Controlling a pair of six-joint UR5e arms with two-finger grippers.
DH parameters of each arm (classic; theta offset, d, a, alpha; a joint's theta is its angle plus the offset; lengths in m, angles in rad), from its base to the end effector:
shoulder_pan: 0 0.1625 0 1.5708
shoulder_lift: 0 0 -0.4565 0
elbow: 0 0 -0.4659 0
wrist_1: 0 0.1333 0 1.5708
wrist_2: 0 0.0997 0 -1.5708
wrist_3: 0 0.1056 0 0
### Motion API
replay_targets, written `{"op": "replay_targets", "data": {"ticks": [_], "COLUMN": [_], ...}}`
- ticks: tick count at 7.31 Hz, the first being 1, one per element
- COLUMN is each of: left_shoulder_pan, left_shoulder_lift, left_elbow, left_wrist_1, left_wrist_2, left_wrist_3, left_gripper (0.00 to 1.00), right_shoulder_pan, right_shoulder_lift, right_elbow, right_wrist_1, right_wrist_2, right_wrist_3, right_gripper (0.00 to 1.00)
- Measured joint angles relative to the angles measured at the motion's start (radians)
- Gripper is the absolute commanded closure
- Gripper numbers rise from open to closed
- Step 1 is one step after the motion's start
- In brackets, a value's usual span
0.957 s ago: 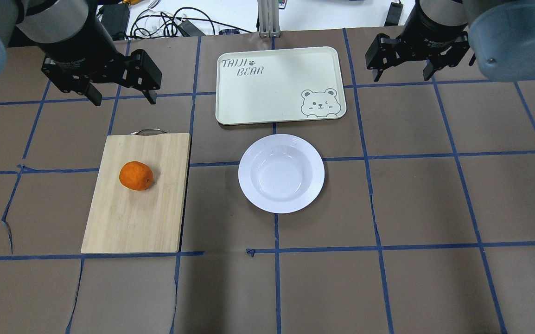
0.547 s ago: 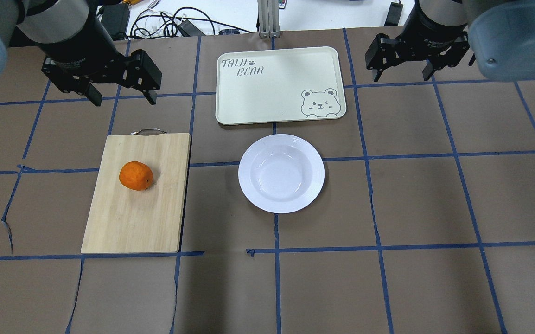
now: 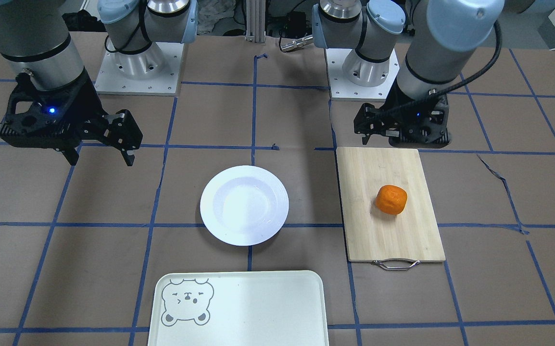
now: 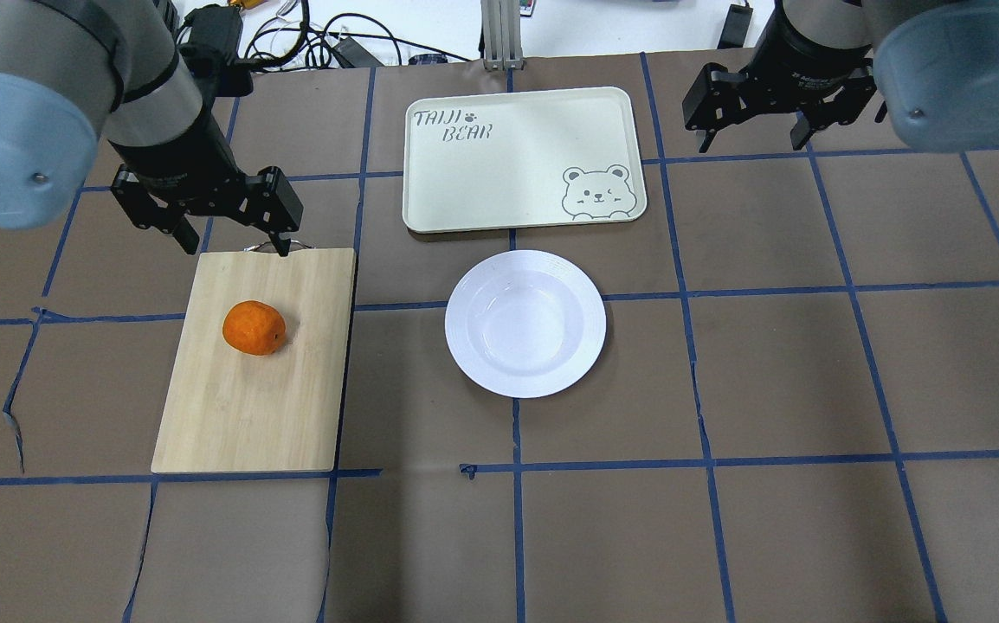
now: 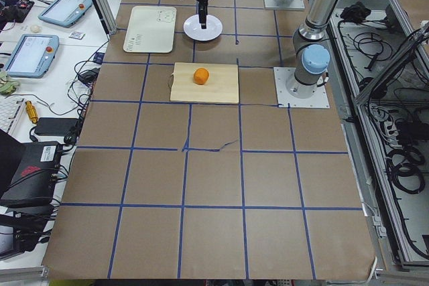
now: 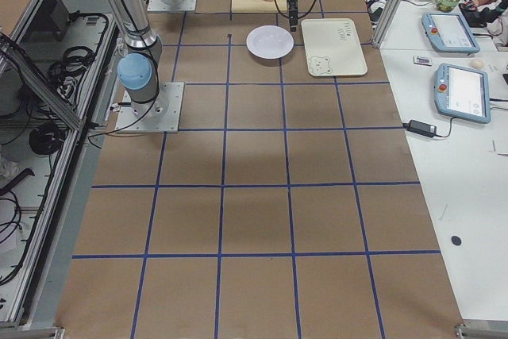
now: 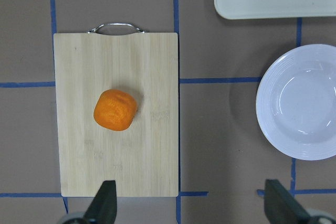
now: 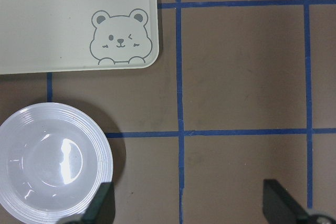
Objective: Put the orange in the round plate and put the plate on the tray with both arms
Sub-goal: 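Lower the left gripper onto the orange on the cutting board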
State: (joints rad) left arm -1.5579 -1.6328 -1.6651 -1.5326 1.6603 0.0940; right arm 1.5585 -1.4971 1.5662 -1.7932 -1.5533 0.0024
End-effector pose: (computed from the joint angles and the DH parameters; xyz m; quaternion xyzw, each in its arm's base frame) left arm -0.1164 -0.5767 0.4294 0.0431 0.9963 0.0613 0.0414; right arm 0.1276 -0.6147 0.4965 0.0067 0.9970 -0.0766 0.0083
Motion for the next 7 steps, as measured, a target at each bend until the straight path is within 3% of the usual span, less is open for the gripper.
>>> {"op": "replay_targets", "data": {"ticks": [4,7], "left_shoulder_pan": [0.009,0.03], "left_shoulder_lift": [-0.171,-0.289], "left_elbow": [-0.112,-0.122], "left_wrist_1": [0.186,0.178], "left_wrist_2": [0.143,0.202], "left_wrist_3": [0.186,0.242], "left_gripper": [0.0,0.0], "right_shoulder_pan": [0.0,0.0], "right_shoulder_lift": [-0.001,-0.002], "right_elbow": [0.0,0.0], "right_wrist_1": [0.004,0.007], "right_wrist_2": [-0.002,-0.004], "right_wrist_3": [0.001,0.0], "right_gripper": [0.0,0.0]}}
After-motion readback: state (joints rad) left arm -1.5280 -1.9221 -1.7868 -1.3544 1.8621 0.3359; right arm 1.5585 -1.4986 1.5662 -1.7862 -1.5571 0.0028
